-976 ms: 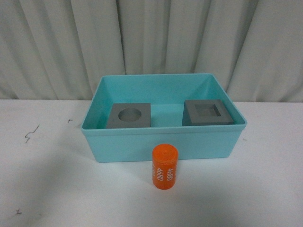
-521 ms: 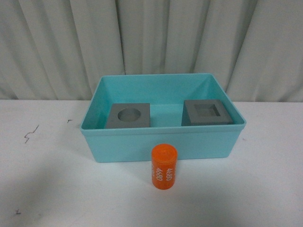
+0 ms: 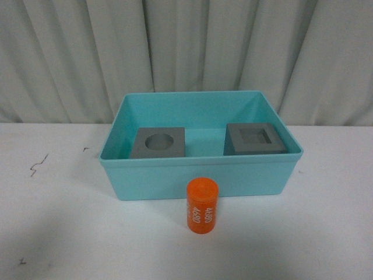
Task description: Place gray and orange parts in blue box
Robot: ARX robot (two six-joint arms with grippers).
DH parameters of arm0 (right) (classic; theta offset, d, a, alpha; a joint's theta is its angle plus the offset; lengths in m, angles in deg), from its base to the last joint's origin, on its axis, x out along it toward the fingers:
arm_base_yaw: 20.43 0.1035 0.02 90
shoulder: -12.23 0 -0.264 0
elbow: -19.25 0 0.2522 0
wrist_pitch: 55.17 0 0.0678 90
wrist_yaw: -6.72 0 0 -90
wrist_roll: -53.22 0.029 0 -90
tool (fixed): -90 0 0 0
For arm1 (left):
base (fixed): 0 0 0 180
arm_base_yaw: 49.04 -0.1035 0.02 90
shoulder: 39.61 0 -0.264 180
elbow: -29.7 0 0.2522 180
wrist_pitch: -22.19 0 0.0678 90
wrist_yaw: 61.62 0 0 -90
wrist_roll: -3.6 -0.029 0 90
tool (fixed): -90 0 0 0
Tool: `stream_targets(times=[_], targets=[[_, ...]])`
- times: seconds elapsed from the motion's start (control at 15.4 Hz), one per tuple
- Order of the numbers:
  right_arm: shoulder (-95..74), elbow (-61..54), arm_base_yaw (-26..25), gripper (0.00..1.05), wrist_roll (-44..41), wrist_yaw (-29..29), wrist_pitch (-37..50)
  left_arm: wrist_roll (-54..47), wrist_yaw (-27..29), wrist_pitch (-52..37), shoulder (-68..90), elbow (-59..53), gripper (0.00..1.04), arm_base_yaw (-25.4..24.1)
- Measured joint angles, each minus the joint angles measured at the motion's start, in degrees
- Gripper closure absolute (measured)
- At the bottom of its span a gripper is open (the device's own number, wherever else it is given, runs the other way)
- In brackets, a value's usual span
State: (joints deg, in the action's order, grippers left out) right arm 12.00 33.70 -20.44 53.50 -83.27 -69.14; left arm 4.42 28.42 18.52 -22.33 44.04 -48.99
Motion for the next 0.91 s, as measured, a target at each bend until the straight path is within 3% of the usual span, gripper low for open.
stream_targets(times=[0.52,0.65,0.91], targets=[[0.0,0.0,0.0,0.06,0.0,0.0,0.0,0.0,0.0,8.3,-7.9,0.0,1.03,0.0],[0.0,0.0,0.0,0.06,0.0,0.0,0.0,0.0,0.0,18.3,-15.5,0.0,1.03,0.0],[0.0,0.0,0.0,0.06,0.0,0.0,0.0,0.0,0.0,17.7,-16.9,0.0,1.03,0.0]])
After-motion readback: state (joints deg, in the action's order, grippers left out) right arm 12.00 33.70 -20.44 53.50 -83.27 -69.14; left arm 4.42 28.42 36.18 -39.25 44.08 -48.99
